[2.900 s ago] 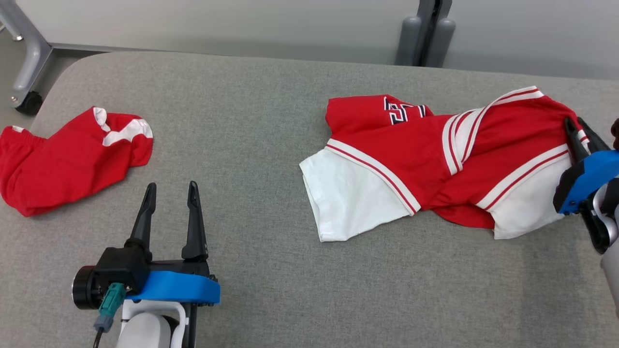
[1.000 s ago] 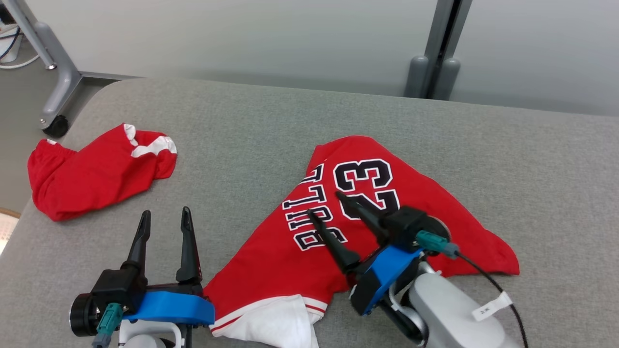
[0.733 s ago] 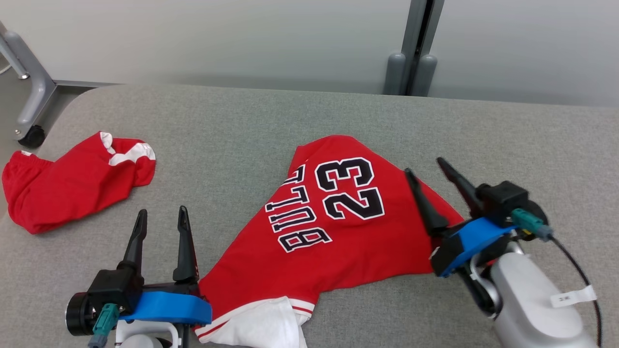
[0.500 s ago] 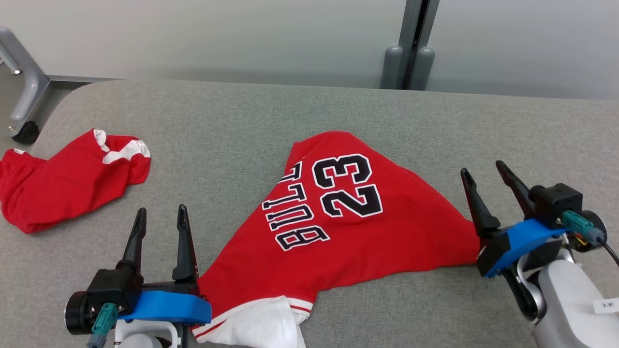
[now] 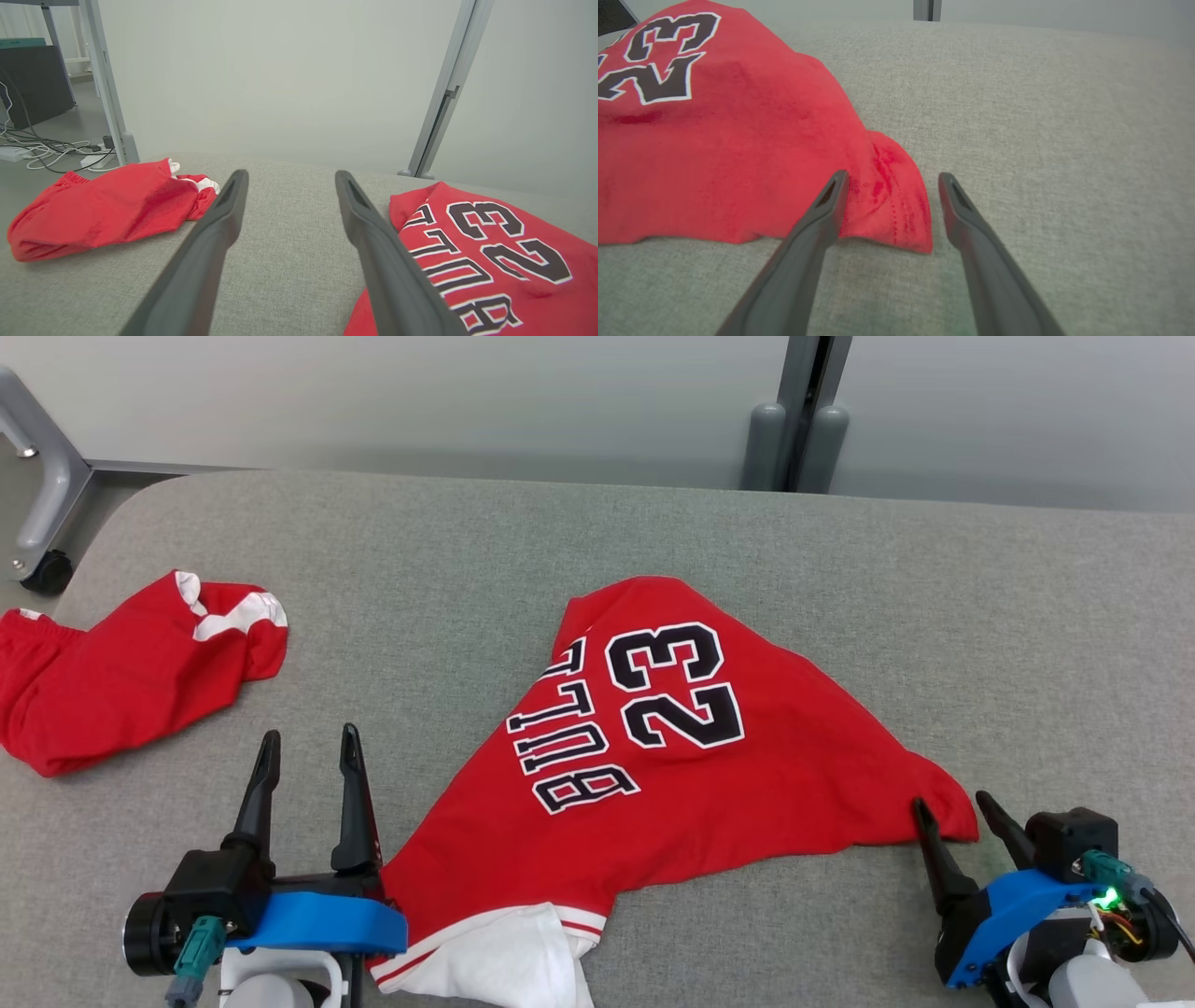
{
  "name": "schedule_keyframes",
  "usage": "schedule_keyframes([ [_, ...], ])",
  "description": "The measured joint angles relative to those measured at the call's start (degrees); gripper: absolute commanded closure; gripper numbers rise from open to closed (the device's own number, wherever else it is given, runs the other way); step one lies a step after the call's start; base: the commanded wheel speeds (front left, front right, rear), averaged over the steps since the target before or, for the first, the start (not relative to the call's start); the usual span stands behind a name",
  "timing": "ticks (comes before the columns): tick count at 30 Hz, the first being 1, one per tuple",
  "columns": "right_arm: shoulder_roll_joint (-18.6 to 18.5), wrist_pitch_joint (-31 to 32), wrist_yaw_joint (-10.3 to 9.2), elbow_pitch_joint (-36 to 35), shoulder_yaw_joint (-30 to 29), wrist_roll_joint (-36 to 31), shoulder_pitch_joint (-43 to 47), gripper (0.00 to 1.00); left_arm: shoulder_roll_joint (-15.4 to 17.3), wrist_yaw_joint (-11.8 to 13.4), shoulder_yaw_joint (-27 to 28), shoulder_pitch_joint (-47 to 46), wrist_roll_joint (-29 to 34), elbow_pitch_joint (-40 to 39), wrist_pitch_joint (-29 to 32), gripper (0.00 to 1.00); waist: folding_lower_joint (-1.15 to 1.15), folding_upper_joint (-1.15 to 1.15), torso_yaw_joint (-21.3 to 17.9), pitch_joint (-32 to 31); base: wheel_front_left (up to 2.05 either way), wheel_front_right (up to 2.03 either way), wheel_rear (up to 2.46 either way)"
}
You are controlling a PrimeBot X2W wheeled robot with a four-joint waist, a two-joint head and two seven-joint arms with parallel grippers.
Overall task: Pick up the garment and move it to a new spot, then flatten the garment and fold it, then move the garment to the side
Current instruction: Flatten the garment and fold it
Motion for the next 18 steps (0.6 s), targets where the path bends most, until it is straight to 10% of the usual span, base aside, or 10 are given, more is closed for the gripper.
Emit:
schedule_keyframes([
  [7,1.7,0.4,-0.01,3.7,0.1,-0.4,0.2,0.0,0.0,0.0,0.0,-0.7,0.0,0.2,0.0,0.0,0.0,0.0,-0.2,0.4,0.0,0.0,0.0],
  [8,1.9,0.4,0.0,4.2,0.1,-0.4,0.1,0.56,0.0,0.0,0.0,-0.7,0.1,0.3,0.0,0.0,0.0,0.0,-0.3,0.4,0.0,0.0,0.0],
  [10,2.1,0.3,-0.01,4.9,0.4,-0.2,-0.2,1.0,-0.1,0.0,0.0,-0.7,0.1,0.3,0.0,0.0,0.0,0.0,-0.4,0.3,0.0,0.0,0.0],
  [18,2.1,-2.9,0.0,6.5,0.9,1.3,-1.0,1.0,-0.1,0.1,0.0,-0.7,0.1,0.5,0.0,0.0,0.0,0.0,-1.6,-0.4,0.0,0.0,0.0],
])
